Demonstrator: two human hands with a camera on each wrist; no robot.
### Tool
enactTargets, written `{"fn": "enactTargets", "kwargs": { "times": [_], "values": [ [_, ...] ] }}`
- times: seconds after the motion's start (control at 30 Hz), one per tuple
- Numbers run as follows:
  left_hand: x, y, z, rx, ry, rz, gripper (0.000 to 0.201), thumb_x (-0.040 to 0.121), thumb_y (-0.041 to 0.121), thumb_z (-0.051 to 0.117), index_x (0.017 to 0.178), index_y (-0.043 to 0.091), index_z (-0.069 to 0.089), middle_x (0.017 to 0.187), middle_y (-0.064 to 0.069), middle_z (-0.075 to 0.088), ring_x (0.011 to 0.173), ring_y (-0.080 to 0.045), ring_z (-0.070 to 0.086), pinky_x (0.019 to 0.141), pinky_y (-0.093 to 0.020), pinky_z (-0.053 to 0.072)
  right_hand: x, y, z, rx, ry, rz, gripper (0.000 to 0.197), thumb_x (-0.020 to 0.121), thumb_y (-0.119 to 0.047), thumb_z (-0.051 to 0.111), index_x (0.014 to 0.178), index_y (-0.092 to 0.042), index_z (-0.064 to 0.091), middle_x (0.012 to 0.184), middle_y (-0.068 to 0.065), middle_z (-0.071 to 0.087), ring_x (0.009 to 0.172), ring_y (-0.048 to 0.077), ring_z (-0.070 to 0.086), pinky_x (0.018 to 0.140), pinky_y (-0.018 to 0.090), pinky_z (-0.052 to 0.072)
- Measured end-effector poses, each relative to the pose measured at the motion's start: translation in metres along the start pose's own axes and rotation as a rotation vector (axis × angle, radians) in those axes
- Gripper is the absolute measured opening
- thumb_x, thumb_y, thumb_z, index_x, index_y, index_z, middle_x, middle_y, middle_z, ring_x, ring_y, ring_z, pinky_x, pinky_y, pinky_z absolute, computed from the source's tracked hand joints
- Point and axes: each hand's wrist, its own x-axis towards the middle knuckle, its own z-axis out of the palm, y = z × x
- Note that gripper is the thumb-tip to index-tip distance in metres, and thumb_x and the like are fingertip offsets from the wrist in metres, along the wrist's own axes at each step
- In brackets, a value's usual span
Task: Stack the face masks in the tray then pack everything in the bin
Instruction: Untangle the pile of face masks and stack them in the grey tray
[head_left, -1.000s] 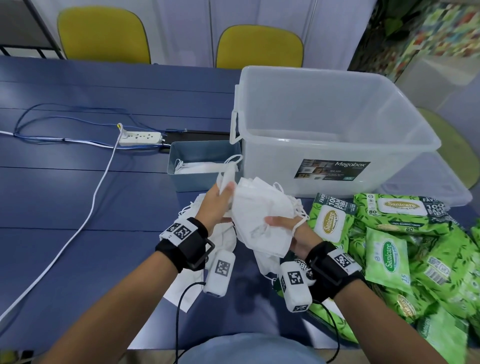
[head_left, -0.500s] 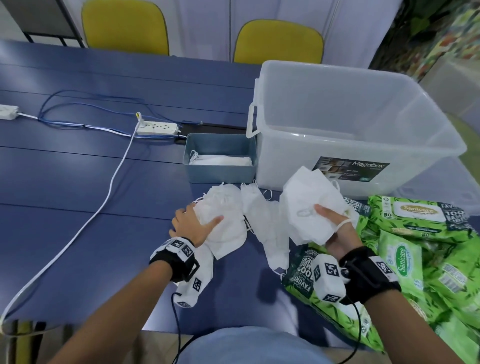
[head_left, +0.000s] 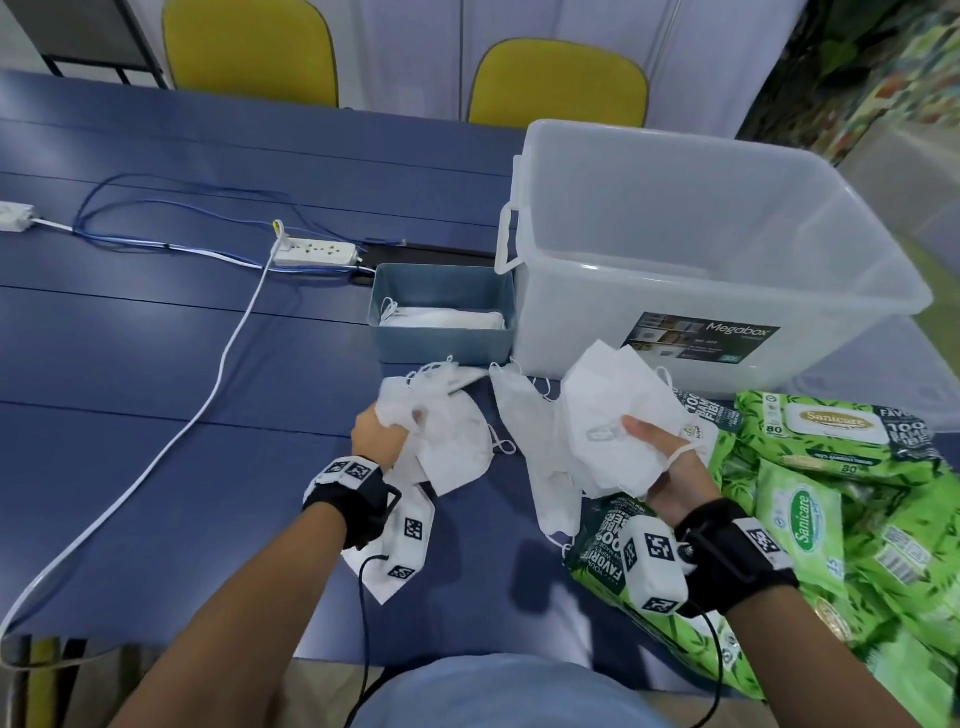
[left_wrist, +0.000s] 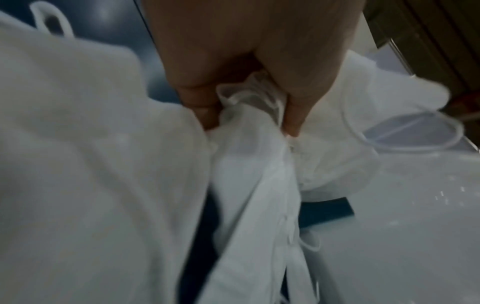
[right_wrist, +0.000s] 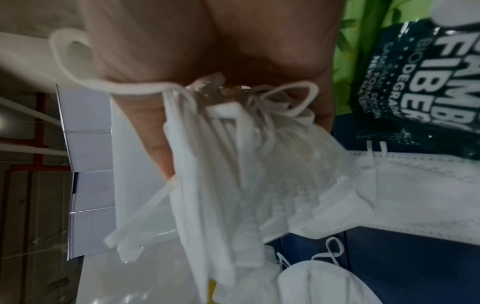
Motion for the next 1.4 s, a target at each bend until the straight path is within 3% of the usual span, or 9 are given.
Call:
{"fn": "enactTargets", "kwargs": {
  "times": [0.17,0.3,0.37,0.5,0.67,0.93,1.1,1.27,1.4],
  "values": [
    [0.008,-0.004,-0.022,-0.465,0.009,-0.106,0.005,0.087,0.011,0.065,0.089,0.007,0.065,0.087,-0.018,0.065,0.073,-0.025,0.06,0.067,-0.034,0.051,0.006,0.003,-0.003,0.038,0.005,-0.012,0.068,0.078,-0.009,0.064,0.142,-0.017,0.043,0.128,0.012,0.061,0.113,0.029,0.062,0.077,0.041,0.058],
    [0.01,-0.009,-0.036,-0.404,-0.01,-0.231,0.019,0.089,0.021,0.064,0.091,0.003,0.059,0.074,-0.015,0.06,0.04,-0.011,0.048,0.05,-0.023,0.047,0.006,0.007,-0.001,0.036,0.008,0.013,0.061,0.076,-0.01,0.064,0.135,-0.006,0.051,0.12,0.013,0.066,0.104,0.027,0.067,0.071,0.036,0.058],
    [0.01,-0.014,-0.041,-0.273,-0.035,-0.296,0.042,0.085,0.042,0.066,0.098,0.003,0.06,0.078,-0.015,0.061,0.051,-0.019,0.054,0.054,-0.026,0.048,0.005,0.008,-0.001,0.033,0.018,0.017,0.06,0.075,-0.011,0.064,0.133,-0.005,0.052,0.119,0.013,0.067,0.102,0.027,0.068,0.071,0.036,0.058],
    [0.007,-0.018,-0.039,0.005,0.149,-0.261,0.089,0.078,0.068,0.056,0.142,0.011,0.032,0.136,-0.022,0.042,0.12,-0.04,0.046,0.103,-0.045,0.038,0.004,0.009,-0.001,0.04,-0.003,0.011,0.048,0.077,-0.009,0.062,0.125,-0.009,0.058,0.113,0.011,0.07,0.097,0.025,0.07,0.067,0.035,0.058],
    [-0.015,-0.008,-0.039,0.098,0.428,-0.148,0.081,0.083,0.061,0.056,0.146,0.019,0.025,0.142,-0.02,0.03,0.126,-0.042,0.034,0.104,-0.05,0.028,0.004,0.01,-0.003,0.039,-0.017,-0.008,0.047,0.078,-0.009,0.061,0.125,-0.012,0.058,0.117,0.012,0.068,0.101,0.027,0.068,0.071,0.038,0.059],
    [-0.073,-0.058,-0.043,0.792,-0.051,0.026,0.091,0.059,0.066,0.074,0.13,0.022,0.038,0.129,-0.006,0.037,0.12,-0.03,0.036,0.096,-0.044,0.041,0.008,0.014,0.004,0.015,-0.021,0.036,0.054,0.076,-0.011,0.064,0.129,-0.013,0.056,0.117,0.011,0.068,0.1,0.026,0.068,0.067,0.036,0.059],
    [-0.071,-0.059,-0.044,0.713,-0.156,-0.019,0.093,0.06,0.049,0.083,0.13,0.009,0.036,0.128,-0.011,0.033,0.122,-0.032,0.031,0.101,-0.036,0.034,0.011,0.02,0.01,0.011,-0.052,0.053,0.052,0.073,-0.012,0.069,0.124,-0.015,0.058,0.118,0.011,0.068,0.107,0.029,0.065,0.081,0.046,0.057],
    [-0.069,-0.056,-0.05,0.536,-0.2,0.027,0.065,0.07,0.019,0.08,0.12,0.007,0.04,0.117,-0.01,0.053,0.113,-0.03,0.051,0.09,-0.033,0.042,0.012,0.029,0.012,0.013,-0.062,0.066,0.09,0.039,-0.023,0.095,0.122,-0.015,0.061,0.125,0.015,0.063,0.118,0.036,0.057,0.102,0.06,0.039],
    [-0.068,-0.047,-0.061,0.336,-0.22,0.04,0.06,0.078,0.004,0.068,0.131,0.004,0.041,0.127,-0.012,0.053,0.119,-0.028,0.05,0.092,-0.029,0.04,0.008,0.031,0.013,0.024,-0.057,0.086,0.092,0.052,-0.018,0.089,0.136,-0.013,0.051,0.126,0.015,0.062,0.117,0.035,0.058,0.098,0.058,0.044]
  ]
}}
